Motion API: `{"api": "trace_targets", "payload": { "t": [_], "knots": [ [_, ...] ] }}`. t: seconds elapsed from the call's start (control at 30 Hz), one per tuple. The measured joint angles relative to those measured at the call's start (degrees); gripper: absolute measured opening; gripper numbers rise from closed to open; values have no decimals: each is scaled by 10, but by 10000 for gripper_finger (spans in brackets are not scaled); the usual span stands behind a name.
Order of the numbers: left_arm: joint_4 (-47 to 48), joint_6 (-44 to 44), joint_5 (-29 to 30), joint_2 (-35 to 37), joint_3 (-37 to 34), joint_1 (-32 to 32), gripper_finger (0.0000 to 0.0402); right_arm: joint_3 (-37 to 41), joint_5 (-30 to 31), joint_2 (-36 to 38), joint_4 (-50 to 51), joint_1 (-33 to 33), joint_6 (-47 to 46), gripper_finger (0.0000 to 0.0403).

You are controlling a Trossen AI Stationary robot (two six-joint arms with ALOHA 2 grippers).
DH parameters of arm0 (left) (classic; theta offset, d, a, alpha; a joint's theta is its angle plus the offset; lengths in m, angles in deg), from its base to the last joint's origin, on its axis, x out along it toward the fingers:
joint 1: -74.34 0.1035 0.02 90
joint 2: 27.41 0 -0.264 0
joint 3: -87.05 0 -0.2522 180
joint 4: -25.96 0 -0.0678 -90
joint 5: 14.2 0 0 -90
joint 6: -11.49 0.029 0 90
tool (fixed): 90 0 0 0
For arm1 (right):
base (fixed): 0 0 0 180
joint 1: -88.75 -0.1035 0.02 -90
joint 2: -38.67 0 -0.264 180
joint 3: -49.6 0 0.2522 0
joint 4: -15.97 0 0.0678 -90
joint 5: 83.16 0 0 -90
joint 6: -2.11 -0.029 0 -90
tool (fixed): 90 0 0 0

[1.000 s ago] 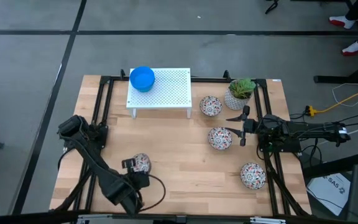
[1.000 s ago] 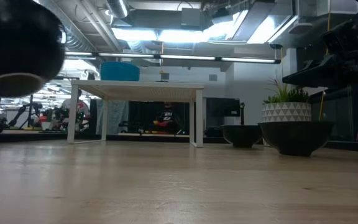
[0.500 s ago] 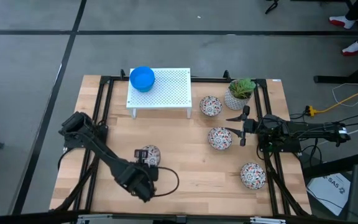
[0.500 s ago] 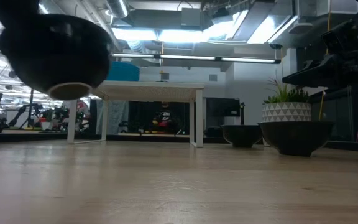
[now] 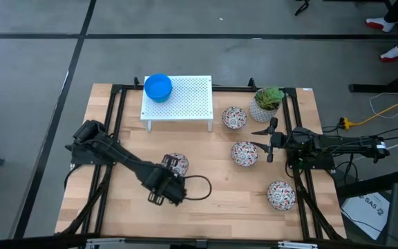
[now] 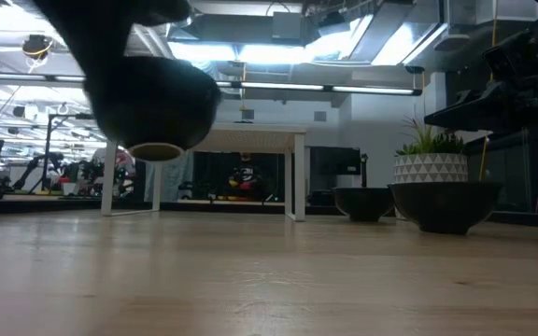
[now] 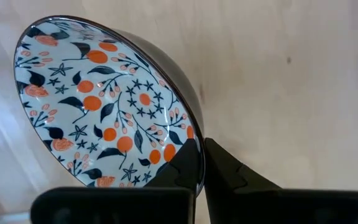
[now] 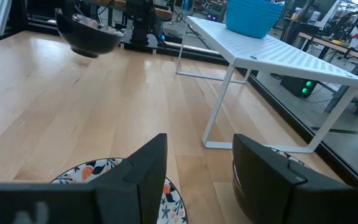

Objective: Pick & Place Mini bowls
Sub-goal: Put the patterned black bowl on the shelf

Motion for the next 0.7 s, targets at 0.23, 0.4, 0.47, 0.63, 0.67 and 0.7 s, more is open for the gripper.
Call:
{"api": "trace_targets", "payload": {
  "t": [0.23, 0.4, 0.47, 0.63, 0.67, 0.7],
  "knots": [
    [1, 123, 6, 0, 27, 51, 4, 0, 0, 0, 0, 0, 0, 182],
    [1, 207, 24, 0, 59, 85, 5, 0, 0, 0, 0, 0, 0, 182],
    [1, 236, 34, 0, 74, 98, 5, 0, 0, 0, 0, 0, 0, 182],
    [3, 301, 48, 0, 112, 133, 6, 0, 0, 0, 0, 0, 0, 182],
    [2, 314, 49, 0, 120, 139, 5, 0, 0, 0, 0, 0, 0, 182],
    [2, 324, 49, 0, 126, 147, 5, 0, 0, 0, 0, 0, 0, 182]
  ]
}}
